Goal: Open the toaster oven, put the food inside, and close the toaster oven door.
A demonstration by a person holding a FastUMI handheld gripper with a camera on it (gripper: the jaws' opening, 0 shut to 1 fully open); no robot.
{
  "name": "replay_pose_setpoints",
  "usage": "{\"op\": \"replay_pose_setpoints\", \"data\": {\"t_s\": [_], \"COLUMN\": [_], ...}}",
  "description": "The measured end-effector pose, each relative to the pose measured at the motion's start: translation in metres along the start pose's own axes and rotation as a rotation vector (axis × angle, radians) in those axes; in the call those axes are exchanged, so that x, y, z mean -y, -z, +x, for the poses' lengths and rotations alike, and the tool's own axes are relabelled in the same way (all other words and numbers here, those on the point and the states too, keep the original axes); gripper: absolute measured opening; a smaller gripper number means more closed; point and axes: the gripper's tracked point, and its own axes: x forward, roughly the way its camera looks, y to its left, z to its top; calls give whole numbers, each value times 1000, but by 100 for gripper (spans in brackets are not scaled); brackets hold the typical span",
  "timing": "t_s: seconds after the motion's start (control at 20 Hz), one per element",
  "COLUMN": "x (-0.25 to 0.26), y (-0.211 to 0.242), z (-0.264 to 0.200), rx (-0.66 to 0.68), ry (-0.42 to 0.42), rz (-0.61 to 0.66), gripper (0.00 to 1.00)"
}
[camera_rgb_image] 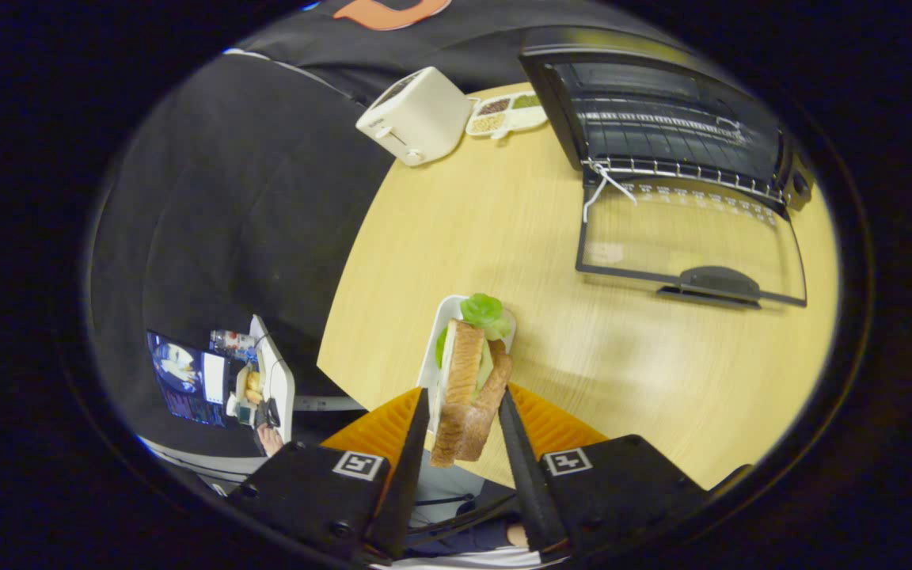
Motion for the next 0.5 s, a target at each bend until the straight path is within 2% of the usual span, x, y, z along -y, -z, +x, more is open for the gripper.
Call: {"op": "replay_pose_setpoints", "data": {"t_s": [0.1,0.15,0.5], "x": [1,1,-10], "y": [-2,-1,7], "z": [-4,-5,-16], "rx": [-2,3,26], "ry": [-13,-20,-81], "rz": [28,32,101], "gripper": [43,39,35]}}
